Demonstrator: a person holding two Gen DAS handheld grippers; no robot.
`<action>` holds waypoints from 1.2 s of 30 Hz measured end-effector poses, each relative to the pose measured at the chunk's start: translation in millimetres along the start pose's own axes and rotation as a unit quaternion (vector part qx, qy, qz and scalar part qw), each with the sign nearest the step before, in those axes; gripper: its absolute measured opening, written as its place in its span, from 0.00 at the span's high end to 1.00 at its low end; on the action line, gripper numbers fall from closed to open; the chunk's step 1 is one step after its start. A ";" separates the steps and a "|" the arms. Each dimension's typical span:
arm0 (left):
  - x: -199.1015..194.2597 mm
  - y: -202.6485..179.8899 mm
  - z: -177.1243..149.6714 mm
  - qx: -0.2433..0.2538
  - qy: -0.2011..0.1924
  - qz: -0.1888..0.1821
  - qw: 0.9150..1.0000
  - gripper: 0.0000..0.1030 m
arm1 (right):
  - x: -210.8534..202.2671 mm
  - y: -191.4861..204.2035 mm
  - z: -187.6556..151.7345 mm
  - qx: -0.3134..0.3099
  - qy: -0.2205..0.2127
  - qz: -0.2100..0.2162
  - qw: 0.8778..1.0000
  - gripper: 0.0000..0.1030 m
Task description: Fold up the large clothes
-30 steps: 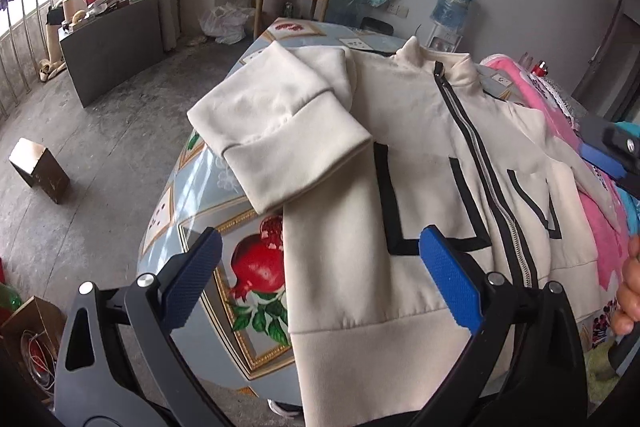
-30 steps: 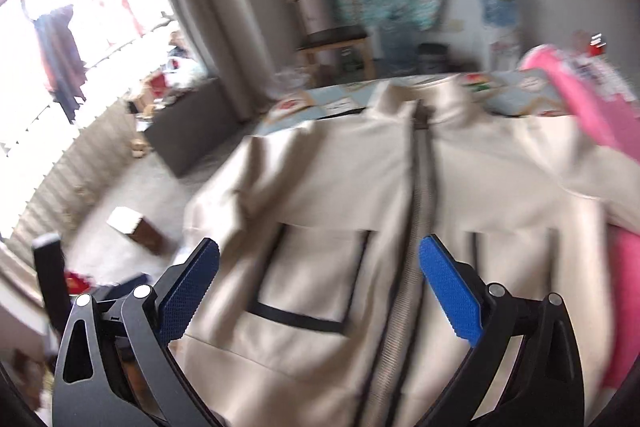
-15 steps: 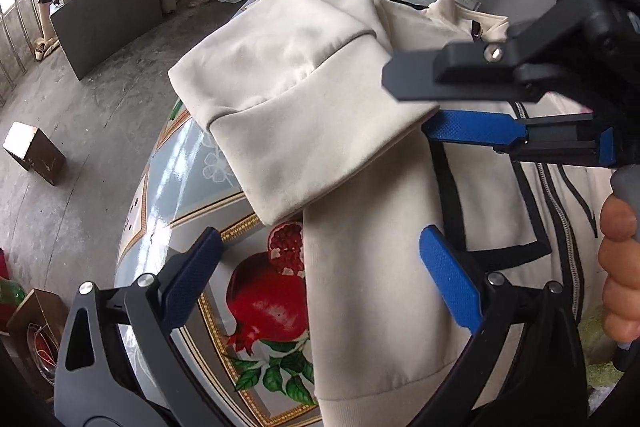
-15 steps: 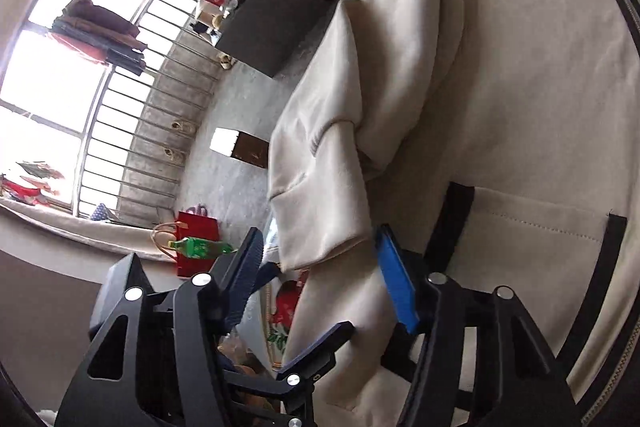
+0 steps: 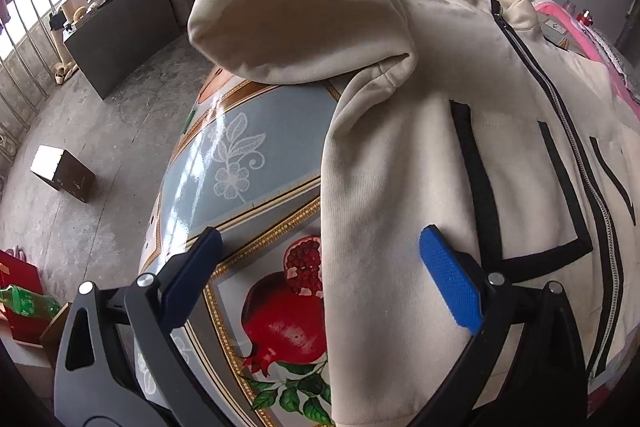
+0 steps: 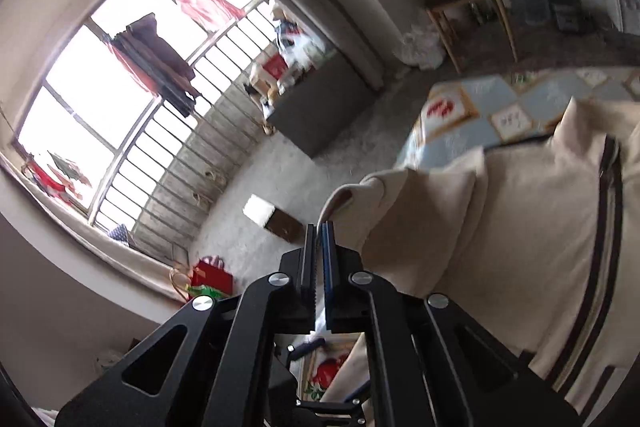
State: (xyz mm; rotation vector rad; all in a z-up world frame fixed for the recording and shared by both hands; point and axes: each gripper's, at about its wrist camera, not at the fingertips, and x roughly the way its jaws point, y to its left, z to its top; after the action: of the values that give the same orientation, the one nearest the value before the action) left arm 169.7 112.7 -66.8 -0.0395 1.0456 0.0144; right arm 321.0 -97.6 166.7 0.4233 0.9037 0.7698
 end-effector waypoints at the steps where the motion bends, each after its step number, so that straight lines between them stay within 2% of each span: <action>1: 0.0 0.7 -0.8 0.000 -0.005 -0.002 1.000 0.07 | -19.6 -3.3 13.6 -0.001 -0.022 0.002 1.000 0.98; 3: -0.8 1.5 -2.7 0.004 -0.010 -0.004 1.000 0.07 | -66.7 -18.5 32.5 0.001 -0.069 -0.010 0.998 0.98; 6: -0.5 2.7 -2.8 0.008 -0.012 -0.008 1.000 0.07 | -110.2 -67.3 30.4 0.033 -0.094 -0.038 0.994 0.98; 9: -1.1 0.4 -2.5 0.010 -0.010 -0.009 1.000 0.07 | -122.8 -131.4 -5.6 0.100 -0.078 -0.053 0.991 0.98; 12: -1.0 1.3 -0.7 0.011 -0.002 -0.010 1.000 0.07 | -92.4 -169.2 -56.7 0.157 -0.029 -0.051 0.986 0.95; 14: -2.5 3.5 1.7 0.008 0.004 -0.020 1.000 0.07 | -50.8 -177.6 -84.7 0.175 0.020 -0.041 0.984 0.84; 15: -5.0 6.1 3.5 0.003 0.005 -0.032 0.999 0.07 | -29.2 -175.1 -93.2 0.180 0.043 -0.033 0.982 0.63; 16: -8.4 8.2 6.0 -0.003 0.002 -0.042 0.999 0.07 | -7.7 -177.4 -99.3 0.185 0.067 -0.025 0.980 0.49; 19: -23.1 13.6 19.2 -0.013 -0.023 -0.051 0.998 0.07 | 36.3 -176.5 -107.6 0.210 0.110 0.007 0.971 0.49; 21: -24.8 12.3 34.0 -0.013 -0.026 -0.041 0.999 0.07 | 66.7 -182.0 -107.4 0.240 0.124 0.025 0.962 0.49; 24: -7.6 8.9 57.3 -0.018 -0.007 -0.047 0.999 0.07 | 96.7 -190.8 -103.3 0.268 0.133 0.018 0.954 0.49; 26: 11.5 5.5 68.8 -0.017 0.009 -0.017 1.000 0.07 | 112.1 -197.3 -103.3 0.287 0.138 0.015 0.948 0.49; 29: 29.7 3.6 78.8 -0.011 0.007 0.008 1.000 0.07 | 126.0 -201.1 -106.5 0.296 0.146 -0.001 0.944 0.52; 33: 45.1 7.0 80.9 -0.020 0.017 0.006 1.000 0.06 | 146.5 -198.8 -117.2 0.293 0.170 -0.017 0.941 0.68; 35: 44.7 6.3 80.3 -0.020 0.014 0.009 1.000 0.06 | 147.8 -195.6 -118.8 0.287 0.168 -0.022 0.943 0.81; 36: 44.7 6.6 79.6 -0.022 0.013 0.008 1.000 0.06 | 147.4 -194.9 -117.1 0.286 0.166 -0.022 0.944 0.93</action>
State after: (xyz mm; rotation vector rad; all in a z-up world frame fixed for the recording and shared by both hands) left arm 260.8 122.1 -65.7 -0.0708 1.0717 0.0516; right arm 361.7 -114.5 -100.6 0.7940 1.4572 0.5321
